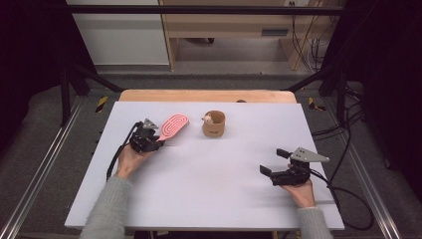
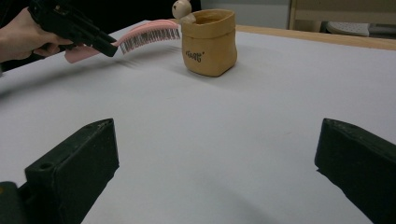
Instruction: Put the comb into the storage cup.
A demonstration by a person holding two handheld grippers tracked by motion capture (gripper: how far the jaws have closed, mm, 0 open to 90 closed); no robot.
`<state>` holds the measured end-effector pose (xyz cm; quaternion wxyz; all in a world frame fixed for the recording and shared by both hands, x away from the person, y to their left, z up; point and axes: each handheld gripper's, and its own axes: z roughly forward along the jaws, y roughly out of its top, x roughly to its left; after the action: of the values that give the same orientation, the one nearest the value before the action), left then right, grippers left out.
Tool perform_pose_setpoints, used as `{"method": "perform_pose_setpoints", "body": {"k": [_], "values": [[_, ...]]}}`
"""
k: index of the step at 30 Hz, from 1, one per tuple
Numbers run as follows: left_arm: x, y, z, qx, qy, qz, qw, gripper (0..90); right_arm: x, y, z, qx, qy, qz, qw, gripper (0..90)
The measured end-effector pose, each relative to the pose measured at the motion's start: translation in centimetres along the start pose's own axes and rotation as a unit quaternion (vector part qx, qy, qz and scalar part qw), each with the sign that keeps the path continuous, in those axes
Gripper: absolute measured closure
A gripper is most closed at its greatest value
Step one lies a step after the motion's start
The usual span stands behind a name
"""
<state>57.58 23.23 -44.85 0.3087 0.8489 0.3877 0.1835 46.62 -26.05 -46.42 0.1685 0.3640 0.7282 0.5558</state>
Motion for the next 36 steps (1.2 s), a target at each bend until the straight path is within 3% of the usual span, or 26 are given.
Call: {"method": "perform_pose_setpoints", "body": {"k": [16,36], "values": [[-0.4,-1.0,-2.9,-0.042,0.007,-0.019,0.9989,68.9,0.0,0.0,0.1,0.001,0.0,0.0,1.0,0.3],[-1.7,-3.0,-5.4,-0.086,0.013,-0.038,0.9954,68.8,0.1,0.0,0.0,-0.004,0.004,0.004,1.0,0.3]]}}
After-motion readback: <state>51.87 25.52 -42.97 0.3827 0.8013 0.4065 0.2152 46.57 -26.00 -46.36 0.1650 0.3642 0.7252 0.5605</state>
